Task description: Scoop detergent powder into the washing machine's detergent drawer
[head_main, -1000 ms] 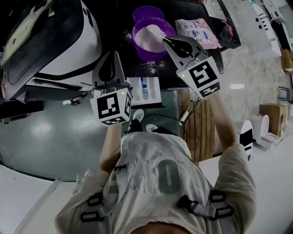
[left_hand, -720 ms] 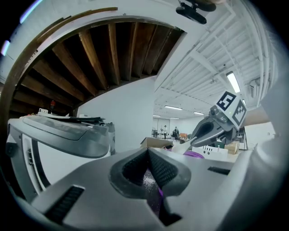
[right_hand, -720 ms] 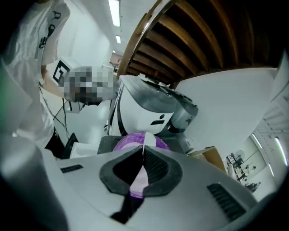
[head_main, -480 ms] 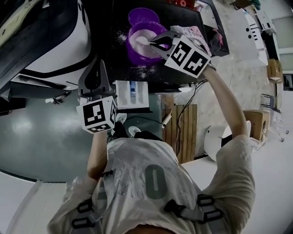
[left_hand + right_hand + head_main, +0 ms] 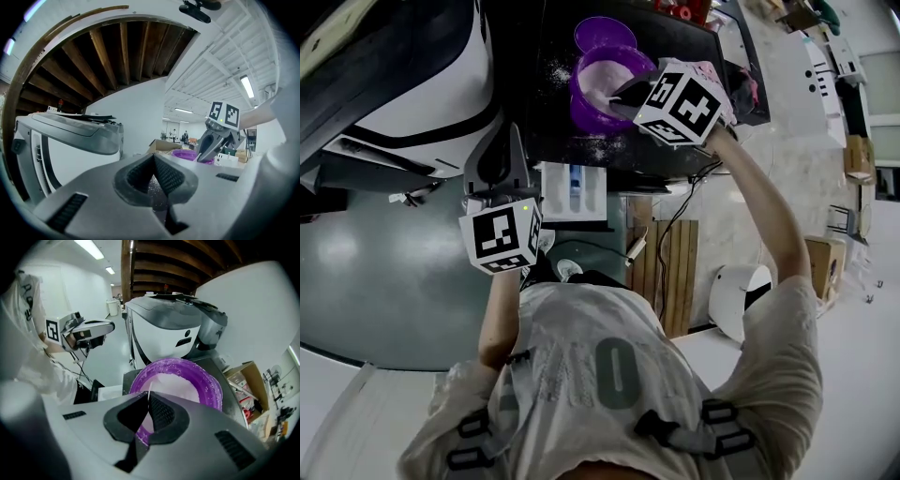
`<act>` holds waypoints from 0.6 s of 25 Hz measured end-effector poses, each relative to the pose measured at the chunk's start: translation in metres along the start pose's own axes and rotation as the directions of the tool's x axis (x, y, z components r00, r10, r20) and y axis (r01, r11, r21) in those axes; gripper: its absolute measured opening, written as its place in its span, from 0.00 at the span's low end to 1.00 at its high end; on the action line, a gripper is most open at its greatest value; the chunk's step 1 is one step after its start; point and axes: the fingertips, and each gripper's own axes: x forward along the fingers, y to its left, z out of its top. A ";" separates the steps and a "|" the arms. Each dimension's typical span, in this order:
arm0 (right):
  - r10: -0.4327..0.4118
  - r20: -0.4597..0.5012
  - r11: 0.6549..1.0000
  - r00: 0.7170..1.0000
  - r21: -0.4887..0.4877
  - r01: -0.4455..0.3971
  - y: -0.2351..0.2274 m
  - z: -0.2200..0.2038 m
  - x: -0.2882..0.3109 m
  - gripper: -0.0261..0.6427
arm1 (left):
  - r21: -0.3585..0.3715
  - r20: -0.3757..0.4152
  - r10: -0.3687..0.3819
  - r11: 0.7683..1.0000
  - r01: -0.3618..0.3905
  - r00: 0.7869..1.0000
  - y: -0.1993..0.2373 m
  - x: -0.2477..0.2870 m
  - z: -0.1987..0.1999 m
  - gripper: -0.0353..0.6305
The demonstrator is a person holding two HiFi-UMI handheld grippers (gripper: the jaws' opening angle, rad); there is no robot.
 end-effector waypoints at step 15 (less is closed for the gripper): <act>0.129 0.283 0.705 0.950 0.647 -0.289 -0.002 0.004 -0.025 0.06 | -0.016 0.003 0.014 1.000 -0.014 1.000 0.008 -0.003 0.004 0.08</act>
